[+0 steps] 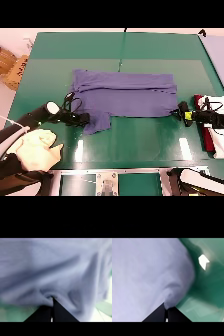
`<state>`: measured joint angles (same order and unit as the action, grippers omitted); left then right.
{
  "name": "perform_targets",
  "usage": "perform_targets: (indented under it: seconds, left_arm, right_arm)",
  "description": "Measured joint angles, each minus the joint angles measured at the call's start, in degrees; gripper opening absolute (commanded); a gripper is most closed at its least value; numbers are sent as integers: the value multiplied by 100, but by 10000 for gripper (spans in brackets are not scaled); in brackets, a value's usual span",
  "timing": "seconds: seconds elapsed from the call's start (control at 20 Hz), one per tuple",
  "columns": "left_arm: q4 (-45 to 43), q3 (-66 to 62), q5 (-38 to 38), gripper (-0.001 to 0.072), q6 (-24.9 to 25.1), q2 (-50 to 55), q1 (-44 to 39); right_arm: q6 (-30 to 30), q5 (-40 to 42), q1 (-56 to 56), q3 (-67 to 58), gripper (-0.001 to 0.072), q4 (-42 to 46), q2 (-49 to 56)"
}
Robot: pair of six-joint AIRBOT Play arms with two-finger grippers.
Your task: Fold the shirts.
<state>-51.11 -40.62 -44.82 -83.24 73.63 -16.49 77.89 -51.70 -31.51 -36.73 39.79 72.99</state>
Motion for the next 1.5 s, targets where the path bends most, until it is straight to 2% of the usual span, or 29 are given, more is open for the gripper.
perform_targets:
  seconds: [0.15,0.3,0.65,0.85,1.05,1.4,1.5]
  left_arm:
    - [-584,-492,-807,19,-87,-483,-20]
    - [-925,-756,-1506,19,-173,-1095,-17]
    - [-1121,-1025,-2540,19,-352,-2017,-22]
    - [-1189,-1274,-2400,19,-358,-2026,-22]
    - [-1322,-1659,-2098,19,-240,-1541,-22]
    - [-1556,-2885,-1456,20,-37,136,-22]
    - [-1615,-3366,-1305,20,7,715,-22]
  right_arm:
    - [-13,-586,-133,-310,13,358,-11]
    - [229,-1182,-275,-501,13,942,-162]
    - [835,-2072,-365,-610,13,2120,-723]
    - [944,-2164,-319,-785,14,2184,-837]
    - [896,-1956,22,-1401,14,1989,-732]
    - [866,-1665,809,-3209,16,1886,839]
    - [861,-1534,968,-3733,131,1878,1467]
